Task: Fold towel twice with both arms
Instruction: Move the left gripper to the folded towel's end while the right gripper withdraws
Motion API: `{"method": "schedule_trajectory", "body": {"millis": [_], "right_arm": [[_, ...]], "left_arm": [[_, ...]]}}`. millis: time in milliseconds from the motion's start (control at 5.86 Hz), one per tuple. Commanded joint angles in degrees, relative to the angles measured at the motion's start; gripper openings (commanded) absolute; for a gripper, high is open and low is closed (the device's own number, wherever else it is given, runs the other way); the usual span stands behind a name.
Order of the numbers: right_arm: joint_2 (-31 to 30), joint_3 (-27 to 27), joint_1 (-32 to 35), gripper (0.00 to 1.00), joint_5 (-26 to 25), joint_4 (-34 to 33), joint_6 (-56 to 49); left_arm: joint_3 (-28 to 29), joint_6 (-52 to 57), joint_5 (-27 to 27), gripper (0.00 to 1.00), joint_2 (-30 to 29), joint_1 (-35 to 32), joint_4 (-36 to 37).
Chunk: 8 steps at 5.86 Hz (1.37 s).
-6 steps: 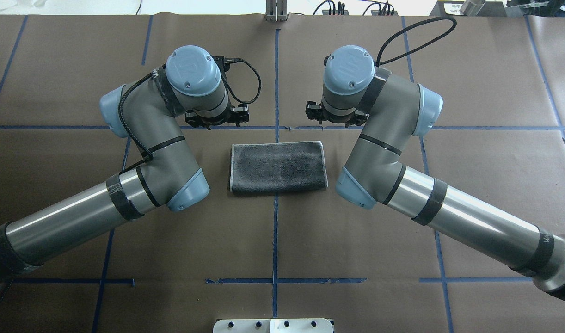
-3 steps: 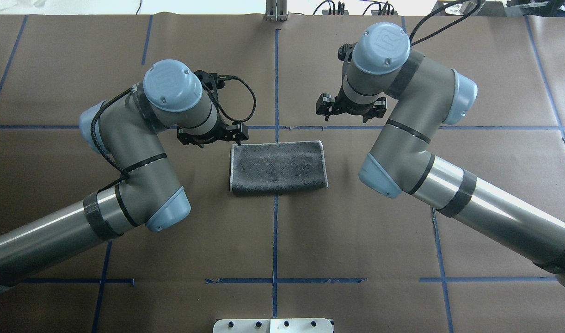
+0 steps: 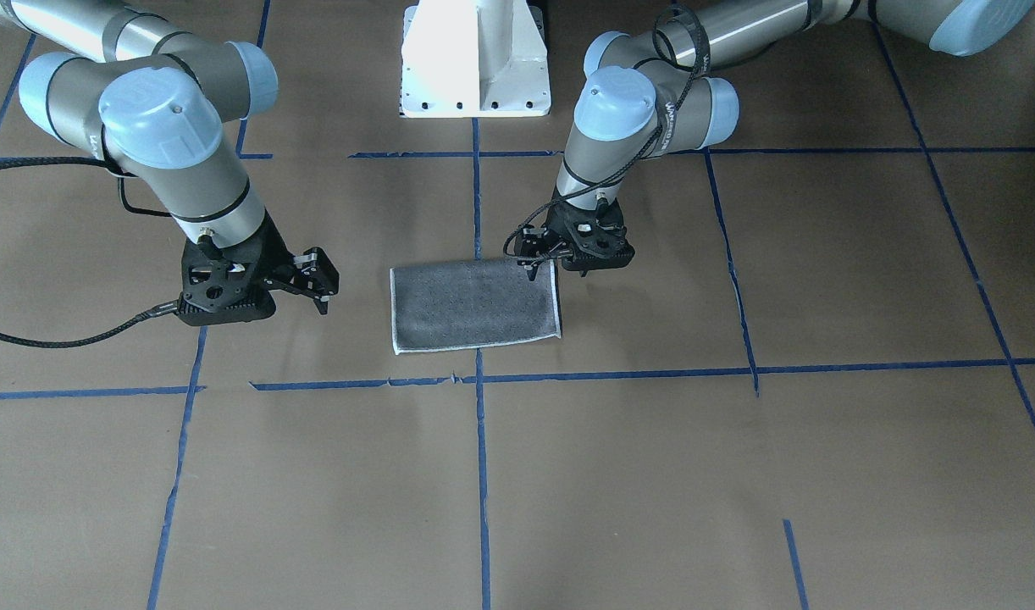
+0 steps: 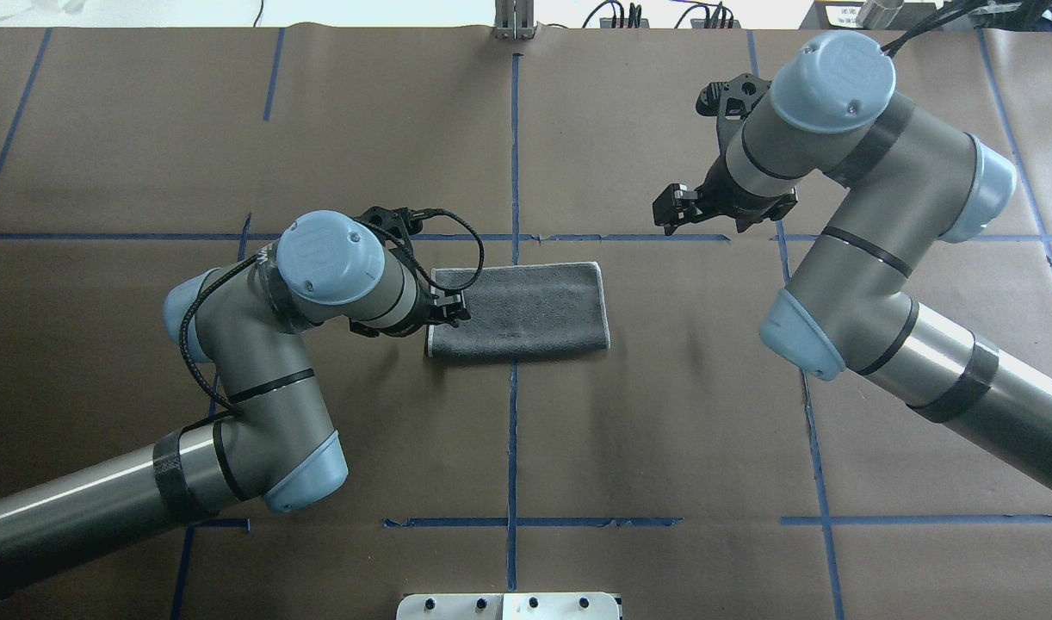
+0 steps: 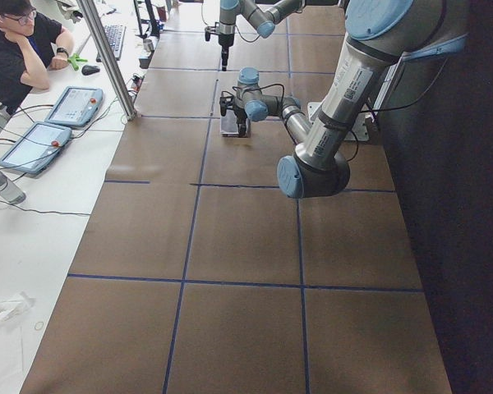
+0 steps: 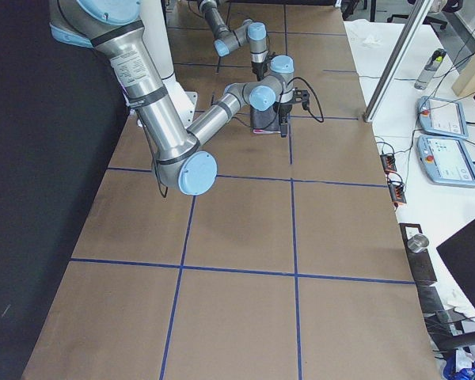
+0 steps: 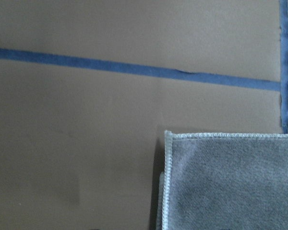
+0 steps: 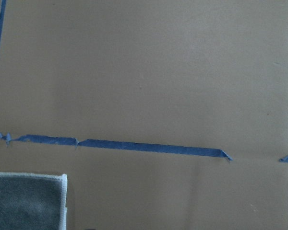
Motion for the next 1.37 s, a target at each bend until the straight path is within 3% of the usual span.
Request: {"method": "schedule_trajectory", "body": {"millis": [0,341,512,1195], "right_arm": [[-0.7,0.7,0.3,1.0,0.3,0.0,-0.6],[-0.8,0.6,0.5,1.0,0.2,-0.1,-0.6],[-0.8,0.5,0.5,1.0,0.2,0.0,-0.6],[-0.7,0.5,0.6,1.0,0.2,0.0,-0.6]], "left_arm": [[0.3,-2.1,0.3,0.61,0.1,0.8,-0.6],[0.3,-2.1,0.3,0.61,0.1,0.9,-0.7],[0.4,-2.1,0.3,0.53,0.1,0.9,-0.7],[1.0,-2.2,0.3,0.49,0.0,1.7,-0.8]]}}
